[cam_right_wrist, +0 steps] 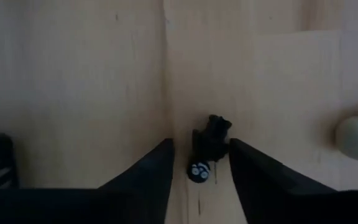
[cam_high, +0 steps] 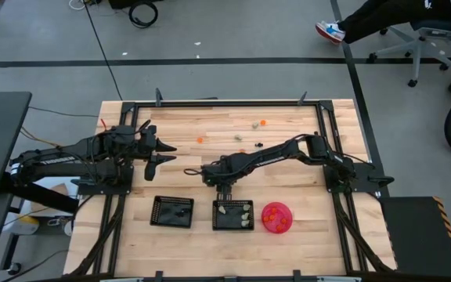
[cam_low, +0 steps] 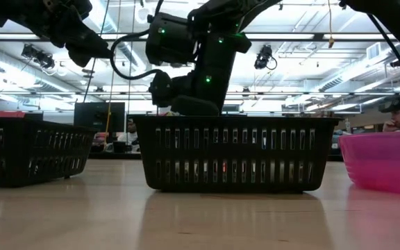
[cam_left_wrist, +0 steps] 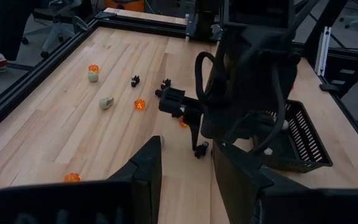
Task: Sort Halloween decoration
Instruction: Put the black skeleton toy into the left black bin
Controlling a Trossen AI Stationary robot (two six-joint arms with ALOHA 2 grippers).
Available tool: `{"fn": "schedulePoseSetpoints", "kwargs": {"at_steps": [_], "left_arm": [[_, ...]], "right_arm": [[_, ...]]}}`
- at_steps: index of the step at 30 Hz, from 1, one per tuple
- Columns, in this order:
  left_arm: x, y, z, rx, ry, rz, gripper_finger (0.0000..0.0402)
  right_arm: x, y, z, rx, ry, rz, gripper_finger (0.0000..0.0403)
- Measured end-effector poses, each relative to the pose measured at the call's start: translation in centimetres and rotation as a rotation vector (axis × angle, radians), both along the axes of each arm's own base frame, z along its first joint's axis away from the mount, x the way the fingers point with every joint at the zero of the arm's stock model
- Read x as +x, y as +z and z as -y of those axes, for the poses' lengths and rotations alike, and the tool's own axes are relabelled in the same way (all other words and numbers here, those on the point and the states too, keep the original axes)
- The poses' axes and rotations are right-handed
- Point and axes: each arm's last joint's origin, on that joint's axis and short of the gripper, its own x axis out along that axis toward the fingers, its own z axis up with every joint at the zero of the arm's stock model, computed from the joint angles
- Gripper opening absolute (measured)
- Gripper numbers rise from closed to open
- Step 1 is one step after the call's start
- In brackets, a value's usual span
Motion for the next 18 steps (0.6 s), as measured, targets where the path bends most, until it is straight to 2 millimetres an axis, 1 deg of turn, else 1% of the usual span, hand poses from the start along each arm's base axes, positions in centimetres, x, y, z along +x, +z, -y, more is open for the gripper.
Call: {"fn": "schedulePoseSetpoints", "kwargs": {"at_steps": [8, 11, 14, 18], "left_arm": [[0.00, 0.00, 0.00, 0.000, 0.000, 0.000, 0.0116], [0.00, -0.01, 0.00, 0.000, 0.000, 0.000, 0.0116], [0.00, 0.00, 0.00, 0.000, 0.000, 0.000, 0.0116], [0.00, 0.01, 0.00, 0.000, 0.000, 0.000, 0.0116]], "right_arm": [[0.04, -0.02, -0.03, 0.003, 0.011, 0.003, 0.0067], [0.10, -0.01, -0.04, 0.002, 0.019, 0.010, 0.0041], [0.28, 0.13, -0.04, -0.001, 0.031, 0.033, 0.0029], [0.56, 0.62, 0.05, -0.021, 0.029, 0.076, 0.0036]]}}
